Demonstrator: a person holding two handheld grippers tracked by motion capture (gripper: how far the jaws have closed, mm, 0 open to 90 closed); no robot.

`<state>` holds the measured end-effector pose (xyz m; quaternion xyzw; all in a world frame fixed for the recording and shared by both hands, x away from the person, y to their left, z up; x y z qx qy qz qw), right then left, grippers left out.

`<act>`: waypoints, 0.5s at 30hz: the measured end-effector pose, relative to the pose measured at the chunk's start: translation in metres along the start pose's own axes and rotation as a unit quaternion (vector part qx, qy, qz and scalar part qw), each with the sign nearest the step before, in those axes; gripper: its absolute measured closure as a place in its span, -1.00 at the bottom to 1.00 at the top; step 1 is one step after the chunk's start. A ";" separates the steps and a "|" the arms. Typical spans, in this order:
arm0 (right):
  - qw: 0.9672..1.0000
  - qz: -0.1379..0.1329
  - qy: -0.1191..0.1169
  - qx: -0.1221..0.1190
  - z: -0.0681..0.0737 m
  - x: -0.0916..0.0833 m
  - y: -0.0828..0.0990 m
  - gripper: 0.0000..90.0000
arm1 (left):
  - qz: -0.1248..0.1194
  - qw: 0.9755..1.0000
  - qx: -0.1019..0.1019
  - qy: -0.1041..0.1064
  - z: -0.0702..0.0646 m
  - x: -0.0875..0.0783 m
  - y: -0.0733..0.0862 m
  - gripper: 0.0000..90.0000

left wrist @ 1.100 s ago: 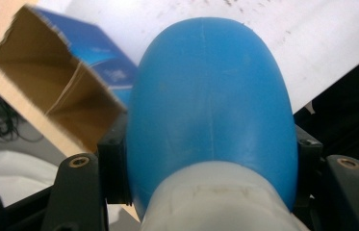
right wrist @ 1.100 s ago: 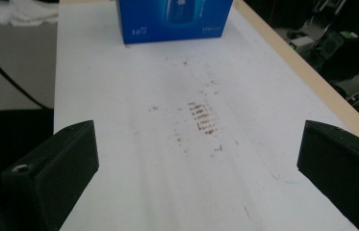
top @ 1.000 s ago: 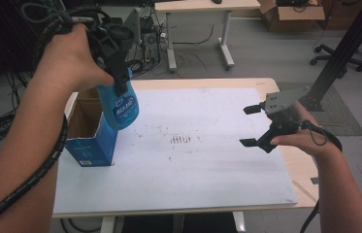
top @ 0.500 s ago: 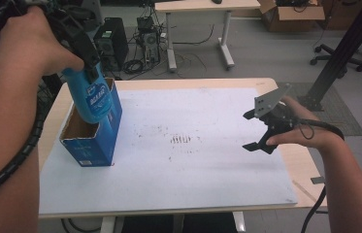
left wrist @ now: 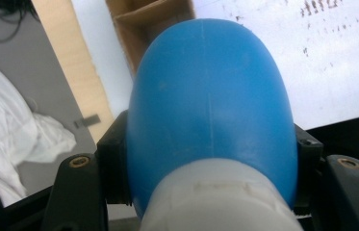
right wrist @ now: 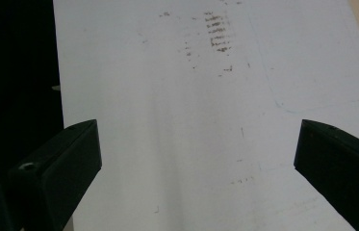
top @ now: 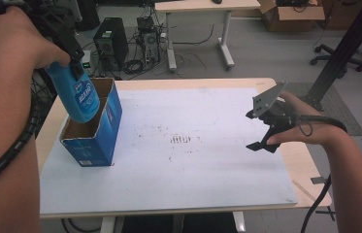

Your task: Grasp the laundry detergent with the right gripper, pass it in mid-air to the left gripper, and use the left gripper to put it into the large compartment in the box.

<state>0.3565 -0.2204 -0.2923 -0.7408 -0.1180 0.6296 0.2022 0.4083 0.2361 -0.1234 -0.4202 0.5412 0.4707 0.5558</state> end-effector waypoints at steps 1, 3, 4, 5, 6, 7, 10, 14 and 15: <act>1.000 0.006 -0.001 0.000 0.000 0.000 0.001 -0.94 | -0.005 1.000 -0.017 -0.001 0.003 0.001 -0.001 -0.15; 1.000 0.013 -0.002 0.004 0.000 0.000 0.001 -0.94 | -0.006 0.999 -0.041 -0.002 0.008 0.003 -0.002 -0.15; 1.000 0.014 -0.001 0.003 0.000 0.000 0.002 -0.94 | -0.007 0.999 -0.048 -0.005 0.011 0.004 -0.002 -0.15; 1.000 0.015 -0.001 0.002 0.000 0.000 0.002 -0.94 | -0.005 0.999 -0.053 -0.008 0.013 0.006 -0.002 -0.15; 1.000 0.016 0.000 0.001 0.000 0.000 0.002 -0.94 | -0.004 0.998 -0.056 -0.011 0.015 0.007 -0.002 -0.15; 1.000 0.015 -0.002 0.001 0.001 0.000 0.001 -0.94 | -0.005 0.998 -0.063 -0.010 0.017 0.008 -0.003 -0.15; 1.000 0.003 -0.011 0.004 0.001 -0.001 0.000 -0.94 | -0.013 0.997 -0.076 -0.001 0.022 0.011 -0.004 -0.15; 1.000 0.006 -0.012 0.003 0.001 -0.002 -0.001 -0.94 | -0.014 0.996 -0.083 0.003 0.026 0.017 -0.006 -0.15; 1.000 0.008 -0.013 0.004 0.001 -0.003 -0.002 -0.94 | -0.013 0.997 -0.081 0.002 0.026 0.019 -0.006 -0.15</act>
Point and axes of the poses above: each handheld gripper's, and its own axes: x roughly forward along the jaws, y roughly out of its underside, z roughly to its left, the point moved 4 cm from there along x, roughly forward along the jaws, and after that the axes turned 3 degrees about z, right-handed, at the moved point
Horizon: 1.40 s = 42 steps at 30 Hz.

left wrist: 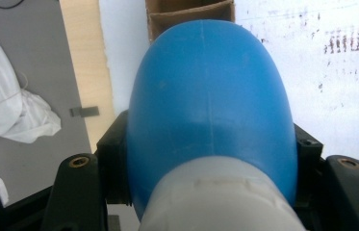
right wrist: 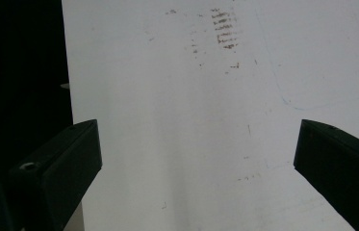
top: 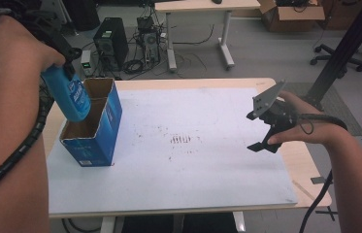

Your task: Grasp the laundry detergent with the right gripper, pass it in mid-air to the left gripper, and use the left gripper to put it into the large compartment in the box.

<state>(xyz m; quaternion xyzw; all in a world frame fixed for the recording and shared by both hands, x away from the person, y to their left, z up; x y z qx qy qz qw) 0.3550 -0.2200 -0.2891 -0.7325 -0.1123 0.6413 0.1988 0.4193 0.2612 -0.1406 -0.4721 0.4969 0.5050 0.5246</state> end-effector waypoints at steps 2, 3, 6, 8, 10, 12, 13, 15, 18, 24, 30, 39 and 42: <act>1.000 0.006 -0.001 -0.003 0.000 -0.001 -0.001 -0.94 | 0.001 1.000 0.000 -0.001 0.000 0.003 -0.001 -0.15; 1.000 0.010 -0.002 -0.002 0.000 -0.001 -0.002 -0.94 | 0.002 1.000 -0.001 -0.001 0.000 0.005 -0.001 -0.15; 1.000 0.017 -0.003 -0.002 0.000 -0.003 -0.004 -0.94 | 0.002 1.000 0.000 -0.001 0.001 0.010 -0.002 -0.15; 1.000 0.023 -0.011 0.000 0.000 -0.003 -0.004 -0.94 | 0.004 1.000 0.002 0.000 0.003 0.014 -0.002 -0.15; 0.999 0.032 -0.013 0.003 -0.001 -0.003 -0.003 -0.94 | 0.005 1.000 0.001 0.001 0.003 0.020 -0.003 -0.15; 0.999 0.040 -0.017 0.003 -0.001 -0.001 -0.003 -0.93 | 0.006 1.000 0.000 -0.002 0.004 0.026 -0.004 -0.15; 0.999 0.042 -0.016 0.004 -0.001 -0.001 -0.004 -0.93 | 0.005 1.000 -0.001 -0.003 0.005 0.028 -0.005 -0.15; 0.999 0.042 -0.017 0.004 -0.001 -0.001 -0.005 -0.93 | 0.006 1.000 -0.002 -0.010 0.005 0.035 -0.007 -0.15; 0.999 0.042 -0.019 0.002 0.000 0.000 -0.008 -0.93 | 0.006 1.000 -0.003 -0.013 0.006 0.043 -0.008 -0.15; 0.999 0.040 -0.018 0.001 0.001 0.001 -0.011 -0.93 | 0.008 1.000 0.009 -0.007 0.005 0.058 -0.010 -0.15; 0.999 0.040 -0.020 0.001 0.002 0.001 -0.012 -0.93 | 0.010 1.000 0.015 -0.014 0.004 0.080 -0.013 -0.16; 0.999 0.039 -0.023 0.005 0.001 0.004 -0.011 -0.93 | 0.018 1.000 0.020 -0.006 0.003 0.113 -0.015 -0.16; 0.999 0.048 -0.025 0.007 0.000 0.005 -0.010 -0.93 | 0.020 1.000 0.020 -0.007 0.002 0.122 -0.015 -0.16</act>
Point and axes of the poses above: each handheld gripper's, and its own axes: x roughly forward along the jaws, y roughly out of its underside, z roughly to its left, the point moved 4 cm from there along x, roughly forward along the jaws, and after that the axes turned 3 degrees about z, right-handed, at the moved point
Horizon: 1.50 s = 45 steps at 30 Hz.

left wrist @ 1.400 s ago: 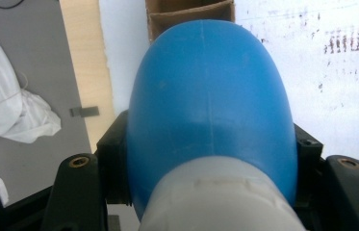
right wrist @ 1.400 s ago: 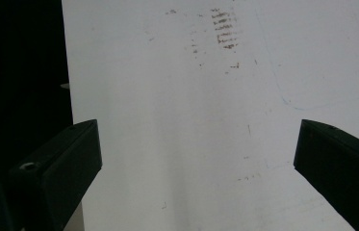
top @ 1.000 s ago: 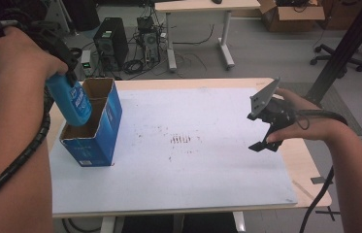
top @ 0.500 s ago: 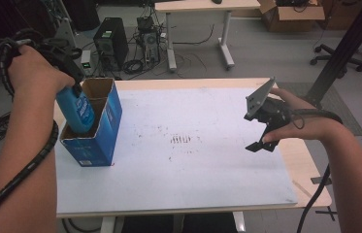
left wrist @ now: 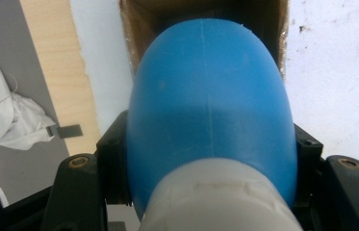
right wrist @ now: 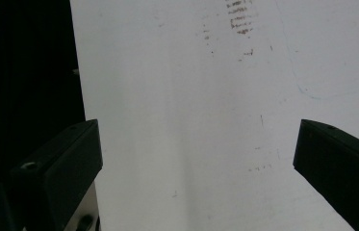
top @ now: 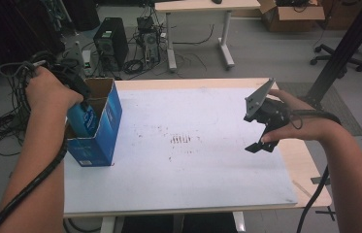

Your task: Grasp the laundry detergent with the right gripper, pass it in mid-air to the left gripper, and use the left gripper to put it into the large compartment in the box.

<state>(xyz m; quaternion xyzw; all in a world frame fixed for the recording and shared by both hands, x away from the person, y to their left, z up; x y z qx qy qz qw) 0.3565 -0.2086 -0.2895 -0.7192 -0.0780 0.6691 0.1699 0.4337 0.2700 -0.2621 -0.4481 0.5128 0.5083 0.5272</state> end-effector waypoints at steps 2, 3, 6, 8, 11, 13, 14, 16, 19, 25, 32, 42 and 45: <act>1.000 0.005 -0.002 0.001 -0.001 0.001 0.001 -0.93 | 0.001 1.000 0.000 -0.001 -0.001 0.006 0.000 -0.16; 1.000 0.007 -0.003 0.002 -0.002 0.001 0.001 -0.93 | 0.001 1.000 -0.001 -0.001 -0.001 0.009 0.000 -0.16; 1.000 0.009 -0.005 0.006 -0.004 0.002 0.003 -0.93 | 0.004 1.000 0.002 -0.005 -0.001 0.017 -0.001 -0.16; 1.000 0.010 -0.007 0.008 -0.006 0.004 0.004 -0.93 | 0.005 1.000 0.001 -0.005 -0.001 0.023 -0.002 -0.16; 1.000 0.012 -0.009 0.009 -0.006 0.005 0.004 -0.93 | 0.009 1.000 -0.002 -0.003 -0.002 0.031 -0.003 -0.16; 1.000 0.011 -0.010 0.007 -0.006 0.006 0.004 -0.93 | 0.009 1.000 0.000 -0.004 -0.003 0.036 -0.003 -0.16; 1.000 0.011 -0.010 0.007 -0.006 0.006 0.004 -0.93 | 0.010 1.000 0.002 -0.004 -0.003 0.038 -0.004 -0.16; 1.000 0.011 -0.010 0.007 -0.006 0.006 0.004 -0.93 | 0.011 1.000 0.006 -0.003 -0.004 0.042 -0.004 -0.16; 1.000 0.006 -0.011 0.009 -0.006 0.006 0.005 -0.93 | 0.013 1.000 0.007 -0.001 -0.003 0.046 -0.004 -0.16; 1.000 0.003 -0.011 0.011 -0.005 0.005 0.007 -0.93 | 0.015 1.000 0.006 -0.005 -0.003 0.056 -0.004 -0.16; 1.000 0.001 -0.011 0.011 -0.004 0.005 0.007 -0.93 | 0.017 1.000 0.009 0.000 -0.007 0.067 -0.005 -0.16; 1.000 -0.002 -0.009 0.014 -0.004 0.005 0.010 -0.93 | 0.021 1.000 0.008 0.003 -0.006 0.076 -0.007 -0.16; 1.000 -0.001 -0.010 0.015 -0.005 0.006 0.011 -0.93 | 0.023 1.000 0.007 0.004 -0.005 0.075 -0.007 -0.16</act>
Point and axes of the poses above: each handheld gripper's, and its own axes: x roughly forward along the jaws, y roughly out of its underside, z roughly to its left, the point moved 4 cm from there along x, roughly forward along the jaws, and after that the axes turned 3 degrees about z, right-handed, at the moved point
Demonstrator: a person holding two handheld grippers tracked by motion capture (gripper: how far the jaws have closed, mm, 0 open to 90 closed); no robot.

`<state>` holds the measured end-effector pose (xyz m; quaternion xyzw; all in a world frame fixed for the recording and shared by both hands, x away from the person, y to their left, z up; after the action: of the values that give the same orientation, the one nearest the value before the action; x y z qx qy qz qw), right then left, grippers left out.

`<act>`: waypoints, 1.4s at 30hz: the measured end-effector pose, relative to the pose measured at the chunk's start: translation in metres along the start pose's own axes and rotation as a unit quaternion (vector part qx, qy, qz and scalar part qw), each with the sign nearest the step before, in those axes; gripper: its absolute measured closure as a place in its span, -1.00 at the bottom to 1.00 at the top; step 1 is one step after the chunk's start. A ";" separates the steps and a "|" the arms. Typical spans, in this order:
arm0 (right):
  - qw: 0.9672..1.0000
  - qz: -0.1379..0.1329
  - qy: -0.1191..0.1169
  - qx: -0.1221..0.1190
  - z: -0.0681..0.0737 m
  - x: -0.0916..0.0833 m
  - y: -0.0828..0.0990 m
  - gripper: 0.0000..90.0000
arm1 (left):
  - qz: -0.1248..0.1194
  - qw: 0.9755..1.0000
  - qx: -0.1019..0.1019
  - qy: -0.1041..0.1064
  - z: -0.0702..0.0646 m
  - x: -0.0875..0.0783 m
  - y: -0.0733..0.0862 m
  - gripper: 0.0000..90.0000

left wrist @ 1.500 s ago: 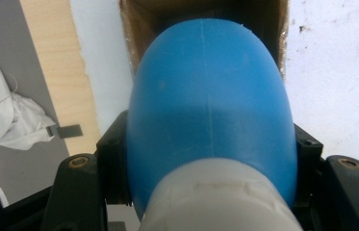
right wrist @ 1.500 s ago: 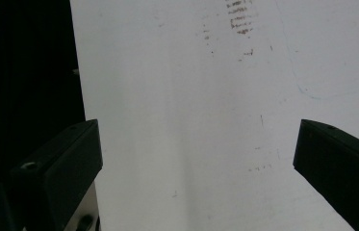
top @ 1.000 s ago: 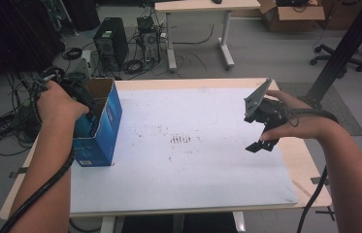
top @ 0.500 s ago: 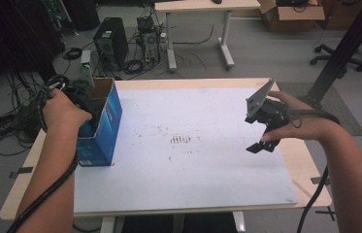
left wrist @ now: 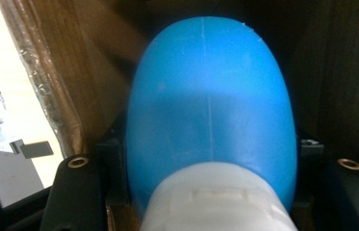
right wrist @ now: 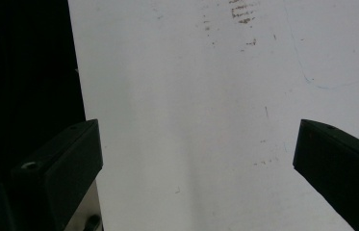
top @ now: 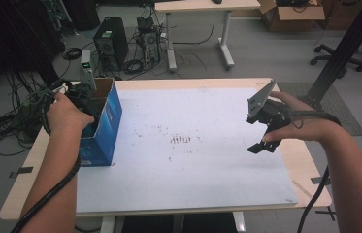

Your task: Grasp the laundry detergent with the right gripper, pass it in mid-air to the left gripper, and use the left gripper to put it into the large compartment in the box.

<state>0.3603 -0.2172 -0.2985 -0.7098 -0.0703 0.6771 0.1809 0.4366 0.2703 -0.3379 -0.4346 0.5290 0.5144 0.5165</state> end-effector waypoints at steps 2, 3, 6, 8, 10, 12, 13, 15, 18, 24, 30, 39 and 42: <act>1.000 -0.001 -0.001 0.003 0.000 0.001 0.000 -0.93 | 0.000 1.000 0.000 0.001 0.000 0.001 0.000 -0.16; 1.000 -0.002 -0.001 0.003 0.000 0.001 0.000 -0.93 | -0.001 1.000 0.000 0.001 0.000 0.001 0.000 -0.16; 1.000 -0.004 -0.001 0.004 0.000 0.002 0.000 -0.93 | -0.001 1.000 -0.001 0.001 0.001 0.002 0.000 -0.16; 1.000 -0.004 0.000 0.003 0.000 0.002 0.000 -0.93 | 0.000 1.000 -0.001 0.001 0.001 0.002 0.000 -0.17; 1.000 -0.005 0.000 0.002 0.001 0.002 -0.001 -0.93 | -0.004 1.000 0.003 0.000 0.001 0.002 0.000 -0.18; 1.000 -0.006 0.000 0.001 0.001 0.001 -0.001 -0.93 | -0.007 1.000 0.005 0.004 0.001 0.004 0.000 -0.20; 1.000 -0.006 0.000 0.001 0.001 0.001 -0.001 -0.93 | -0.007 1.000 0.005 0.004 0.001 0.004 0.000 -0.21; 1.000 -0.004 0.002 0.002 0.000 0.000 0.001 -0.93 | -0.009 1.000 0.005 0.008 0.001 0.004 0.000 -0.23; 1.000 -0.001 0.002 0.004 0.000 -0.001 0.003 -0.93 | -0.009 1.000 0.005 0.011 0.001 0.003 0.000 -0.26; 1.000 -0.004 0.003 0.011 0.000 -0.002 0.007 -0.93 | -0.005 1.000 0.004 0.014 0.000 0.002 0.000 -0.31; 1.000 -0.005 0.002 0.012 0.001 -0.002 0.008 -0.93 | -0.005 1.000 0.003 0.014 -0.001 0.001 0.000 -0.35; 1.000 -0.009 0.003 0.011 0.001 -0.002 0.010 -0.93 | -0.009 1.000 0.003 0.014 -0.001 -0.003 0.001 -0.35; 1.000 -0.010 0.004 0.011 0.001 -0.002 0.010 -0.93 | -0.008 1.000 0.000 0.014 -0.002 -0.004 0.001 -0.36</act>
<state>0.3579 -0.2273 -0.3001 -0.7094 -0.0692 0.6735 0.1960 0.4353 0.2685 -0.3342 -0.4463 0.5324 0.5040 0.5131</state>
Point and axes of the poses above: each handheld gripper's, and its own axes: x roughly forward along the jaws, y roughly out of its underside, z roughly to its left, the point moved 4 cm from there along x, roughly forward along the jaws, and after that the axes turned 3 degrees about z, right-handed, at the moved point
